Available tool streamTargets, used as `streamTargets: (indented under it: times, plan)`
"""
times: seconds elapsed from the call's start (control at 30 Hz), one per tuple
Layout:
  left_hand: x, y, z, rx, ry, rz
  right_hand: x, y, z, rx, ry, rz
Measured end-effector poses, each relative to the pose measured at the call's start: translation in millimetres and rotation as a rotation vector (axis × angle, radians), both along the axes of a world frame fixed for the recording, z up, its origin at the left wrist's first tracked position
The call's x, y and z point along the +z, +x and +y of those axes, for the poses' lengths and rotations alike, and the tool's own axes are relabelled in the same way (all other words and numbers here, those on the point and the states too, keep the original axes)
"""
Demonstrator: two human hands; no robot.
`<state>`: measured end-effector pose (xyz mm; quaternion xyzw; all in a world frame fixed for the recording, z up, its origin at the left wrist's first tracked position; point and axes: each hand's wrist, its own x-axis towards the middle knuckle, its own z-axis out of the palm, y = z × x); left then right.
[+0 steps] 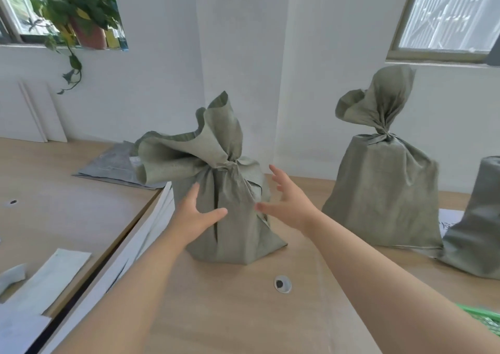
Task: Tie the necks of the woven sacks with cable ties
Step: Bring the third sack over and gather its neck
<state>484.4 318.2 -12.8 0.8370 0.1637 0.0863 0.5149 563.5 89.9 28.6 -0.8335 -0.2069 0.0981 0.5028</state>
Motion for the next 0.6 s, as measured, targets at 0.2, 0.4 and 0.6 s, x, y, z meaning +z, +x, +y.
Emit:
streamTargets:
  times: [0.2,0.4,0.6]
  plan:
    - [-1.3,57.2,31.7,0.145,0.067,-0.135,-8.1,51.6,45.3,0.014,-0.083,-0.071]
    - [1.8,81.8,42.7,0.234,0.002,-0.161,-10.0,79.9,84.4,0.037,-0.126,-0.197]
    - [8.8,86.2,37.5,0.134,0.092,-0.378,-14.6,85.5,104.0,0.044,-0.149,-0.304]
